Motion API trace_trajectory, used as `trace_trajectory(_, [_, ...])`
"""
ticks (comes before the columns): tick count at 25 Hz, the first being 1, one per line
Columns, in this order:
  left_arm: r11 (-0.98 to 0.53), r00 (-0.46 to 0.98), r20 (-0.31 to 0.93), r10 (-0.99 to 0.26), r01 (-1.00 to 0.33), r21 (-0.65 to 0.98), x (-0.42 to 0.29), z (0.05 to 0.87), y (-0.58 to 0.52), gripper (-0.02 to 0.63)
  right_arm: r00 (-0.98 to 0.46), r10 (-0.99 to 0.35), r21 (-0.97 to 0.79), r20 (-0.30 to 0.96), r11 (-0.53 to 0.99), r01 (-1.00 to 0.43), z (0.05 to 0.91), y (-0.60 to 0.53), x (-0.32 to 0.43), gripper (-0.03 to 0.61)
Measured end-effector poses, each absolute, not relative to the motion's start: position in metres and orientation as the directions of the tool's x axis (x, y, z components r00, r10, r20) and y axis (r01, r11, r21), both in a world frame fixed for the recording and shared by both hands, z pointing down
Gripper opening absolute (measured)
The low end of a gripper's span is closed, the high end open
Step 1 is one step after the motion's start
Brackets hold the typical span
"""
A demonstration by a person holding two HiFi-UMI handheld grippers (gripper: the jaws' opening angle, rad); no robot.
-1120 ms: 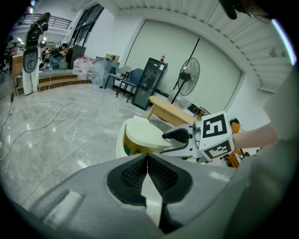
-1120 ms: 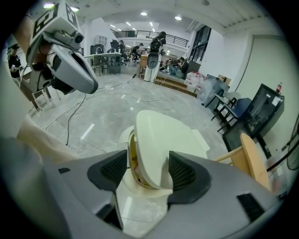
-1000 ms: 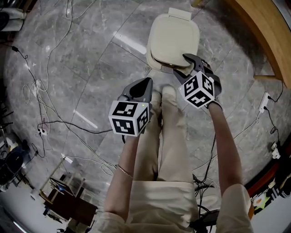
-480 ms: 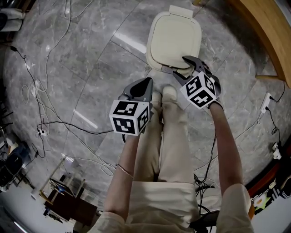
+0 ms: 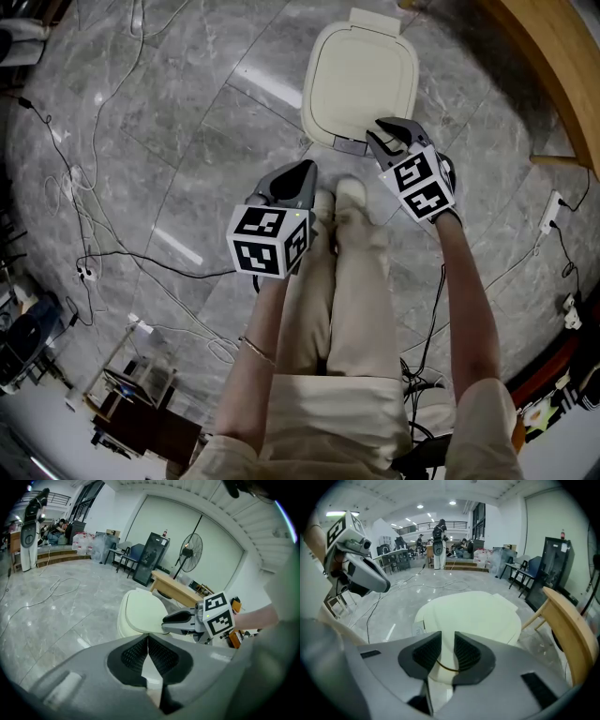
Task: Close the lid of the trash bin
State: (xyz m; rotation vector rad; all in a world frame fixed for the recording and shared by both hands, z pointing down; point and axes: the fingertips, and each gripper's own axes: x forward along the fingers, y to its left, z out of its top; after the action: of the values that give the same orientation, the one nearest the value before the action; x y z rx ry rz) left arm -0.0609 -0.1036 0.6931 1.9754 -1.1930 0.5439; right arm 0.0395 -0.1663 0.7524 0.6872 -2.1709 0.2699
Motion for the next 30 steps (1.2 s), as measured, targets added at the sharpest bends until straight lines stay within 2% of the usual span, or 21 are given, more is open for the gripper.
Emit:
trace_trajectory(2, [-0.283, 0.477, 0.679, -0.559, -0.879, 0.384, -0.06, 0.695, -0.105, 0.023, -0.509, -0.399, 0.044, 0.762, 0.817, -0.575, 0.753, -0.169, 0.041, 0.06])
trace_trajectory(19, [-0.291, 0.491, 0.675, -0.551, -0.871, 0.396, -0.052, 0.706, -0.12, 0.023, -0.55, -0.453, -0.018, 0.702, 0.761, -0.649, 0.755, -0.171, 0.043, 0.048])
trace_trajectory(30, [-0.289, 0.49, 0.675, -0.551, -0.871, 0.397, -0.05, 0.703, -0.128, 0.023, -0.538, -0.443, -0.028, 0.717, 0.753, -0.657, 0.758, -0.171, 0.042, 0.041])
